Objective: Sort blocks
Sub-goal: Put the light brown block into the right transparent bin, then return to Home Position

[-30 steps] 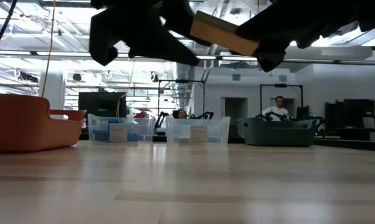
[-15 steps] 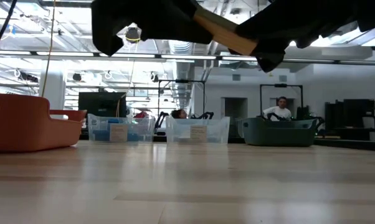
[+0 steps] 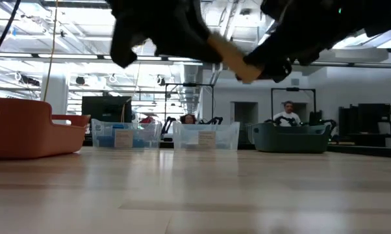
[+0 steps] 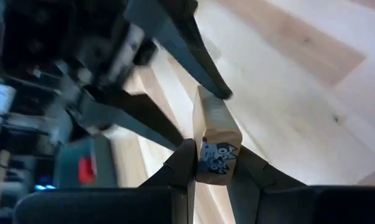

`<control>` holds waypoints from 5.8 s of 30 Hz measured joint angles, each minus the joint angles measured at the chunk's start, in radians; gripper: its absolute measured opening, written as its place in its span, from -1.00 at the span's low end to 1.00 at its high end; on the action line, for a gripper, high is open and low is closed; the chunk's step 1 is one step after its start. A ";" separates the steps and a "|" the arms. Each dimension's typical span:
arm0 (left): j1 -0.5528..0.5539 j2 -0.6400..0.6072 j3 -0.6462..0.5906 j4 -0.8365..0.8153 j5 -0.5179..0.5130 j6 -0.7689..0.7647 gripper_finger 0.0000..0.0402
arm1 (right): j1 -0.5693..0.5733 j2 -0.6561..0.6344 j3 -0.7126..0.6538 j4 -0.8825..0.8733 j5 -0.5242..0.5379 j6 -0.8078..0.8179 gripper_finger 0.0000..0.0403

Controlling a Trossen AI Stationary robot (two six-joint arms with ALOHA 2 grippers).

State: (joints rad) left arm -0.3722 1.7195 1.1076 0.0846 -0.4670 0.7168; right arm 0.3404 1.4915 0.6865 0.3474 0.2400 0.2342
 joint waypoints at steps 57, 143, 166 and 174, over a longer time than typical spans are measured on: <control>0.531 -0.600 -0.520 0.066 0.235 -0.487 -0.16 | -0.165 -0.718 -0.425 -0.106 0.193 -0.198 0.42; -0.082 -1.693 -1.035 -0.191 0.016 -0.777 -0.84 | -0.690 -1.458 -0.681 -0.325 -0.213 0.151 0.42; -0.082 -1.693 -1.035 -0.192 0.015 -0.777 -0.84 | -0.689 -1.458 -0.681 -0.325 -0.213 0.151 0.42; -0.082 -1.693 -1.035 -0.192 0.015 -0.777 -0.84 | -0.690 -1.458 -0.681 -0.325 -0.213 0.151 0.42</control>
State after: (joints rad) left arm -0.4541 0.0261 0.0731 -0.1070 -0.4519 -0.0602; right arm -0.3492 0.0334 0.0055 0.0222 0.0273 0.3851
